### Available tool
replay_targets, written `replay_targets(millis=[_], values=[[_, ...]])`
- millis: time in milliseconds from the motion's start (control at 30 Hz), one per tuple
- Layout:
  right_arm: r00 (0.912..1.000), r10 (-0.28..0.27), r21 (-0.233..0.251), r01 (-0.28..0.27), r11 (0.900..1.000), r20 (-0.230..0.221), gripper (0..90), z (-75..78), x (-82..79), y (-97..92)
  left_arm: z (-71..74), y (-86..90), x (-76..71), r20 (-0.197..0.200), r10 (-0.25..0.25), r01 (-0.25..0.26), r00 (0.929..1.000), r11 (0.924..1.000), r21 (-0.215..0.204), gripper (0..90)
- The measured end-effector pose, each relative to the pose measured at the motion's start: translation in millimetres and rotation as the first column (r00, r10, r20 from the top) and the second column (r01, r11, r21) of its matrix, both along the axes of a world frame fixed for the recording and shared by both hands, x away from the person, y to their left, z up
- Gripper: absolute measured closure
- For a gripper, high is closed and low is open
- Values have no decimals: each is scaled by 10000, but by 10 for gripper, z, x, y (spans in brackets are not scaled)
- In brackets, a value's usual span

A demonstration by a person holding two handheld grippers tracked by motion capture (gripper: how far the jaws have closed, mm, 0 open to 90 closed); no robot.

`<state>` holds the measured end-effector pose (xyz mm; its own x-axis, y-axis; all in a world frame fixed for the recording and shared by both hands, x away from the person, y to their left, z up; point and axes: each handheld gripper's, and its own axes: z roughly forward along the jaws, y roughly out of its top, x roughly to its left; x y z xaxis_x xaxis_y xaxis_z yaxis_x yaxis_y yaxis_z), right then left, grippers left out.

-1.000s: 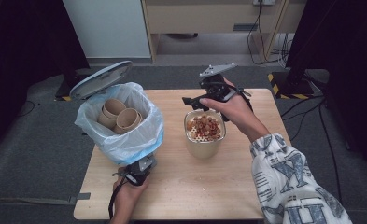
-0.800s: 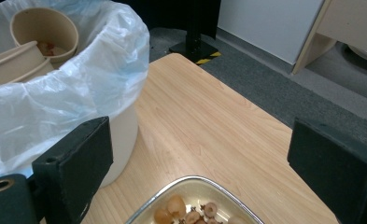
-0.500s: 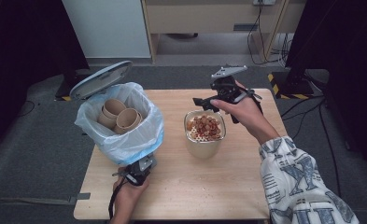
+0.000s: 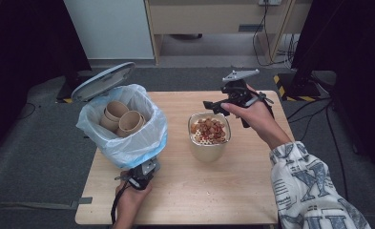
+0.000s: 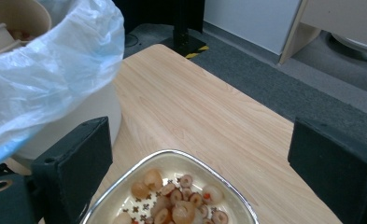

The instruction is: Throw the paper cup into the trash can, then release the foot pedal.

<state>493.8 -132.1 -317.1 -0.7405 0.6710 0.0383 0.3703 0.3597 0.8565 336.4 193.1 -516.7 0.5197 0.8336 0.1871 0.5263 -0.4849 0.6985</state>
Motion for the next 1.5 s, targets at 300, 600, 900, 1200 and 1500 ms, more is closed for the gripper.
replay_targets(millis=[300,600,900,1200,1500], values=[[9988,-484,131,484,9987,-32,64,-37,9,-228,135,-85,-190,232,171,-150,9996,9959,-894,548],[9798,-1999,441,1993,9790,107,59,-135,-14,-483,160,-95,-220,69,82,-71,9999,9898,-1422,404],[9374,-3476,675,3455,9360,230,59,-402,-125,-747,155,-103,-216,-25,-147,141,9999,9890,-1475,348],[9062,-4229,544,4223,9048,5,56,-769,-311,-991,154,-113,-212,-51,-283,272,9996,9877,-1540,329],[8932,-4433,-103,4438,8961,-753,59,-1310,-413,-1055,149,-112,-209,-112,-293,271,9995,9874,-1562,322]])
